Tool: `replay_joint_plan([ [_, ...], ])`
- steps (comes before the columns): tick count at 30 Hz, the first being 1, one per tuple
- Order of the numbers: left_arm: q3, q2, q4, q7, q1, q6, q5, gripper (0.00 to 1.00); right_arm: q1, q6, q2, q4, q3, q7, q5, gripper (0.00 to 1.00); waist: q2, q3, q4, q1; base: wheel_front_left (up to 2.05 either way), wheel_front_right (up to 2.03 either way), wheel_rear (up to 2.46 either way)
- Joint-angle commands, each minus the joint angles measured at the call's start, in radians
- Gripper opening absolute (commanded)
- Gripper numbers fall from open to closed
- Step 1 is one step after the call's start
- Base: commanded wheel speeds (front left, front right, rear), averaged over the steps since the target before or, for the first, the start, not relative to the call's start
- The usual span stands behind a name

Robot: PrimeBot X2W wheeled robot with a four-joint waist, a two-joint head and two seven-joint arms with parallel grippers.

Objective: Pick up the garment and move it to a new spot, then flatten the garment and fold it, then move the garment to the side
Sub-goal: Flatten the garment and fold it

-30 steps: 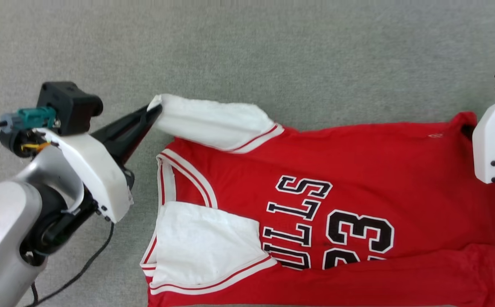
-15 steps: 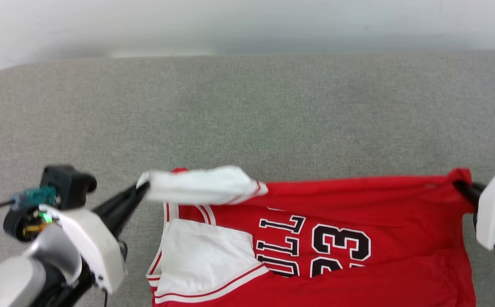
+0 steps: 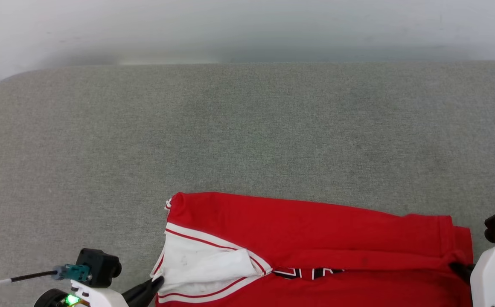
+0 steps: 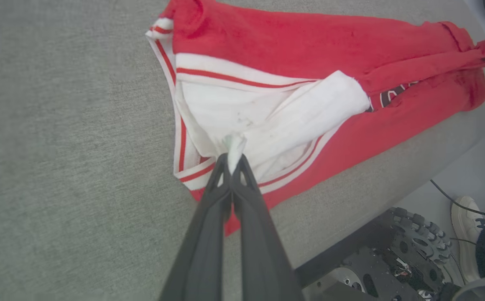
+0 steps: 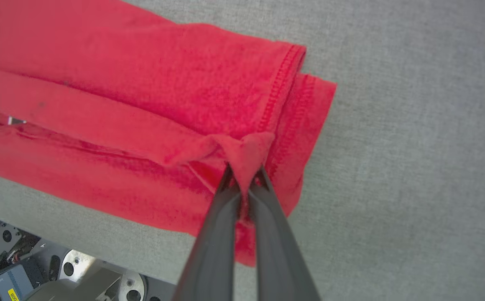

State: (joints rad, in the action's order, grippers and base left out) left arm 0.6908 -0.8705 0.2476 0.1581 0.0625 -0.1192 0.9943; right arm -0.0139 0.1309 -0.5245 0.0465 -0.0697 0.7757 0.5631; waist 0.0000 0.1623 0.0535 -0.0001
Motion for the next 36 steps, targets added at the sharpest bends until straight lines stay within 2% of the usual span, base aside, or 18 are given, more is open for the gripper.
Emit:
replay_joint_plan([
  [1,0.004,0.0,-0.007,0.006,-0.013,-0.004,-0.004,0.0,-0.015,0.0,-0.009,0.005,-0.006,0.001,-0.007,0.0,0.0,0.002,0.001,0.0001,0.0,0.0,0.0],
  [4,0.031,0.007,-0.042,0.022,-0.01,0.001,-0.022,0.0,-0.025,0.0,-0.021,-0.002,-0.021,-0.007,-0.012,0.0,0.0,0.007,0.0,0.0001,0.0,0.0,0.0],
  [10,0.082,0.061,-0.132,0.038,0.037,0.034,-0.066,0.0,-0.004,0.0,-0.028,-0.044,-0.064,-0.03,-0.019,0.0,0.0,0.021,0.001,0.0001,0.0,0.0,0.0],
  [17,0.108,0.106,-0.206,0.021,0.065,0.059,-0.091,0.0,0.012,0.0,-0.017,-0.08,-0.097,-0.049,-0.017,0.0,0.0,0.021,0.001,0.0001,0.0,0.0,0.0],
  [18,0.11,0.11,-0.214,0.018,0.067,0.061,-0.095,0.29,0.01,0.0,-0.013,-0.086,-0.098,-0.049,-0.014,0.48,0.0,0.019,0.001,0.0001,0.0,0.0,0.0],
  [19,0.113,0.112,-0.221,0.014,0.068,0.062,-0.1,0.73,0.008,0.0,-0.008,-0.094,-0.095,-0.046,-0.011,1.0,0.0,0.017,0.001,0.0001,0.0,0.0,0.0],
  [20,0.113,0.117,-0.227,0.011,0.067,0.062,-0.101,1.0,0.008,0.0,-0.006,-0.094,-0.095,-0.047,-0.012,1.0,0.0,0.015,0.001,0.0001,0.0,0.0,0.0],
  [25,0.078,0.132,-0.211,-0.05,0.079,0.051,-0.098,1.0,0.025,0.0,0.021,-0.051,-0.062,-0.073,0.023,1.0,0.0,-0.005,-0.002,0.0001,0.0,0.0,0.0],
  [29,0.015,0.146,-0.167,-0.15,0.077,0.049,-0.072,1.0,0.037,0.0,0.061,0.01,-0.001,-0.085,0.069,1.0,0.0,-0.022,-0.006,0.0001,0.0,0.0,0.0],
  [32,-0.059,0.148,-0.16,-0.269,0.08,0.021,-0.082,1.0,0.044,0.0,0.088,0.051,0.049,-0.107,0.078,1.0,0.0,-0.026,-0.008,0.0001,0.0,0.0,0.0],
  [36,-0.16,0.189,-0.152,-0.402,0.062,-0.024,-0.104,1.0,0.05,0.0,0.141,0.081,0.119,-0.164,0.082,1.0,0.0,-0.027,-0.008,0.0001,0.0,0.0,0.0],
])
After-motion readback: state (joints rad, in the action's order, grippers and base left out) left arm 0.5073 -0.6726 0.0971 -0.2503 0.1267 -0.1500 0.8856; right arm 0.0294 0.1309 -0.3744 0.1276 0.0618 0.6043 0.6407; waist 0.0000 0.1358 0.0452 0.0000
